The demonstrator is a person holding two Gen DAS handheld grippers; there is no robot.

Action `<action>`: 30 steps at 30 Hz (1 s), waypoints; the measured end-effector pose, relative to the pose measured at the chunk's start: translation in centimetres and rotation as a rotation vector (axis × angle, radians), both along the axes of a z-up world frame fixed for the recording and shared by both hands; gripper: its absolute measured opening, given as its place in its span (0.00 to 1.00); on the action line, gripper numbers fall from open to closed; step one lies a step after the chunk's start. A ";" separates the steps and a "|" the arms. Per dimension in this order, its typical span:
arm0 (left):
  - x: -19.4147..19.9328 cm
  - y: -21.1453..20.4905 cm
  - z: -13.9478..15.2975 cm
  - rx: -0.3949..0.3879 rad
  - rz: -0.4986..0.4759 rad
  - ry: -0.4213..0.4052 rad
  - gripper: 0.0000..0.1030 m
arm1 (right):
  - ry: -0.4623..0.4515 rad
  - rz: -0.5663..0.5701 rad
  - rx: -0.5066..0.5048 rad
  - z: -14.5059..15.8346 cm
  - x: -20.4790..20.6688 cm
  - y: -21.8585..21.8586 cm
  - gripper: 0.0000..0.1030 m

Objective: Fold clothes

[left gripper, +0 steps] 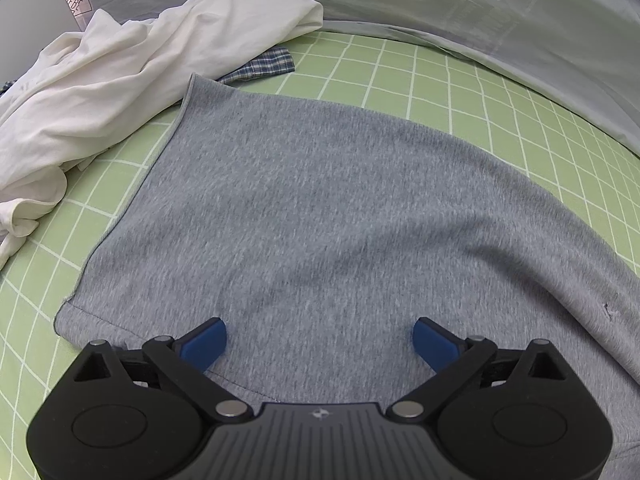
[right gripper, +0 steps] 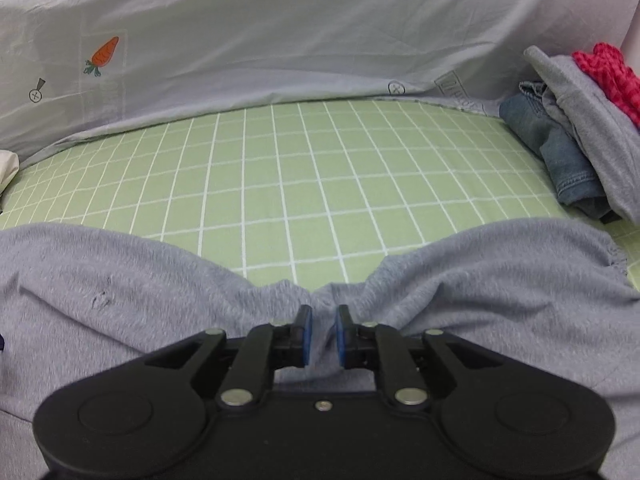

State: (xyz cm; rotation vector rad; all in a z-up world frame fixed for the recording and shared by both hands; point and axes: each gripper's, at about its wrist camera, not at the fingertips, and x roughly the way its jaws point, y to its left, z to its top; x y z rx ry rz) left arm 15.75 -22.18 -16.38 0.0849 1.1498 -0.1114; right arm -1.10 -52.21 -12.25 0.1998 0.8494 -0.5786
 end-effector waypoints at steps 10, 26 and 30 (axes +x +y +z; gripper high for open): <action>0.0 0.0 0.0 -0.001 0.002 -0.002 0.97 | 0.074 0.079 0.147 -1.9 2.7 -1.7 0.32; 0.2 0.6 -0.1 -0.004 0.006 0.003 0.99 | -0.105 0.160 -0.102 3.0 8.0 -3.2 0.41; 0.4 2.4 1.1 -0.013 0.062 -0.052 0.97 | -0.083 0.119 -0.073 2.0 5.5 -3.6 0.49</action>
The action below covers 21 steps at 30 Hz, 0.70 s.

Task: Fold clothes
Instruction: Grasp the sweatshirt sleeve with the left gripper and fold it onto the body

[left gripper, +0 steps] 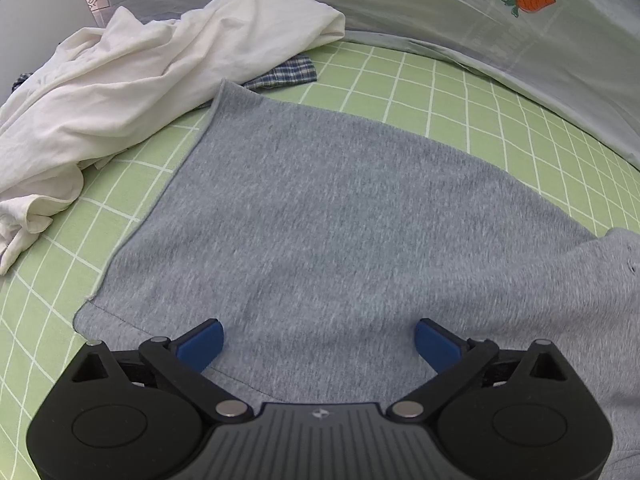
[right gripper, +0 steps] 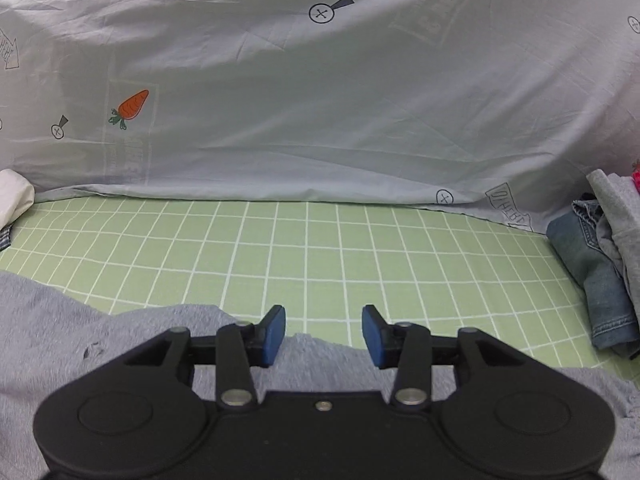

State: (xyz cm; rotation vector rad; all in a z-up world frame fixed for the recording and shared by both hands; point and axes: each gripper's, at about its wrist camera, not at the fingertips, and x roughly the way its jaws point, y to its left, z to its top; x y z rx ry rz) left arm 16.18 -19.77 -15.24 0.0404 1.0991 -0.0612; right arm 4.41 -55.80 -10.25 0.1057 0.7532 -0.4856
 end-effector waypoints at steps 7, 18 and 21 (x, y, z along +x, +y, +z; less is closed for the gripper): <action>4.9 4.1 1.9 0.051 0.103 -0.115 0.94 | 0.091 -0.201 0.107 -2.6 -4.0 -2.9 0.56; 12.2 5.1 -0.6 0.022 0.101 -0.145 0.87 | 0.158 -0.331 0.155 -4.5 -4.1 -2.2 0.78; 13.0 4.9 -1.3 0.019 0.073 -0.159 0.63 | 0.185 -0.318 0.119 -4.5 -3.7 -1.4 0.78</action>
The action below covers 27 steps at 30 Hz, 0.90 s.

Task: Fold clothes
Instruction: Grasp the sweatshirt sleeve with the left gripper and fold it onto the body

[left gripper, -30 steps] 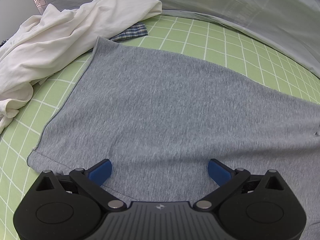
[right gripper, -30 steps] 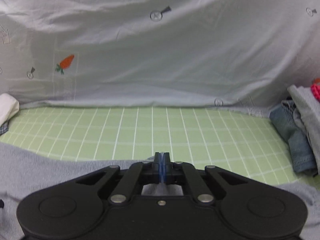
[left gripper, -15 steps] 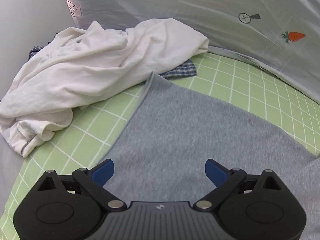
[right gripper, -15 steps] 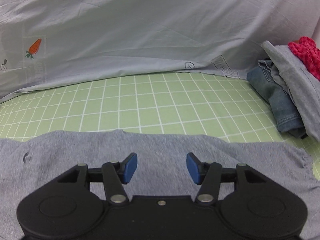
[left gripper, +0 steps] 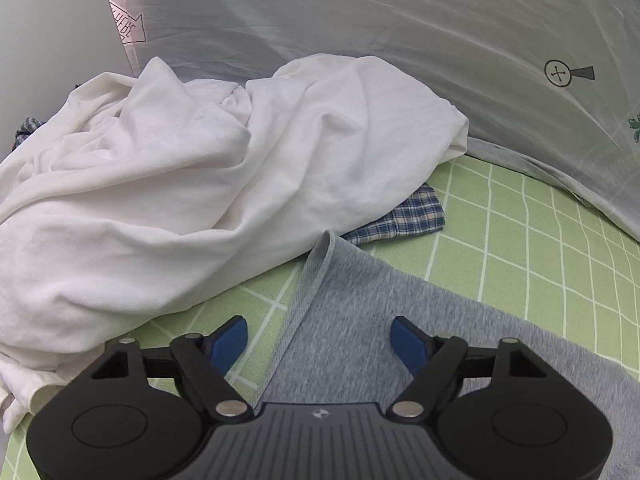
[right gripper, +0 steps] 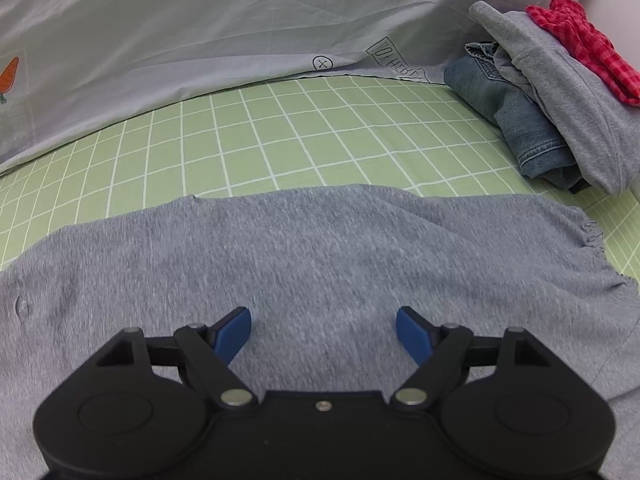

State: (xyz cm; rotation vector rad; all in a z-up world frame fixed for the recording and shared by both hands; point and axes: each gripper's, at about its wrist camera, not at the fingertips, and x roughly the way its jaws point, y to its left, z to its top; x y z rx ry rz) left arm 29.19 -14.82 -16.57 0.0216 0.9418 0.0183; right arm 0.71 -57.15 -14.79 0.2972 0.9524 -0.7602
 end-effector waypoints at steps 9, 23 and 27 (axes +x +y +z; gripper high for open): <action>-0.9 2.2 0.8 0.115 0.080 -0.100 0.04 | 0.042 0.075 -0.052 0.6 0.8 2.0 0.78; -12.0 5.8 5.2 -0.080 0.048 -0.044 0.76 | -0.104 0.184 -0.070 4.1 -3.5 5.9 0.97; -18.1 7.4 4.4 -0.060 0.063 0.037 0.76 | -0.131 0.209 -0.036 4.4 -6.5 7.3 0.99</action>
